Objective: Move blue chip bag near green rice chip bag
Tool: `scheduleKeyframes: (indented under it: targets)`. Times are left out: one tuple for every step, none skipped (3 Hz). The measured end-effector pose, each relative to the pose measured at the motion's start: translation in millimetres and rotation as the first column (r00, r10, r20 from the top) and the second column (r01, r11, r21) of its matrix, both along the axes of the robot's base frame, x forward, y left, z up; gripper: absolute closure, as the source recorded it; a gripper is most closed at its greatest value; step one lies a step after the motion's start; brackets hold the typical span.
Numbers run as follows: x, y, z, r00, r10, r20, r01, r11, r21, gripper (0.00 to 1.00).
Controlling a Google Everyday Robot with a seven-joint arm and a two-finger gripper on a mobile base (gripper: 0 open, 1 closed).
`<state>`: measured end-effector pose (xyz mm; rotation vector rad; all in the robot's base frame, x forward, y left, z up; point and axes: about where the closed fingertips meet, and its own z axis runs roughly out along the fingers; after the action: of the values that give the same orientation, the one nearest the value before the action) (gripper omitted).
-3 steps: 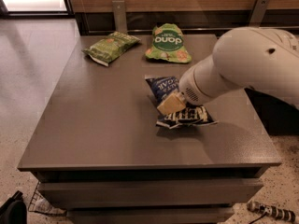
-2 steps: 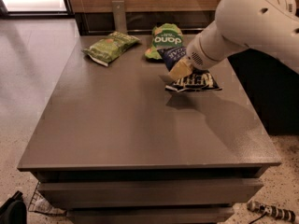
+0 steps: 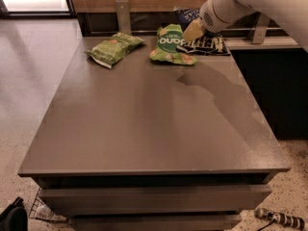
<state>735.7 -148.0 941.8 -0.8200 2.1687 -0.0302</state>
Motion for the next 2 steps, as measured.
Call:
scheduleKeyframes:
  targets:
    - [45, -25, 2, 0.9947, -0.101, 0.02, 0.101, 0.995, 0.028, 1.0]
    - [74, -44, -10, 0.9844, -0.175, 0.014, 0.174, 0.983, 0.049, 1.0]
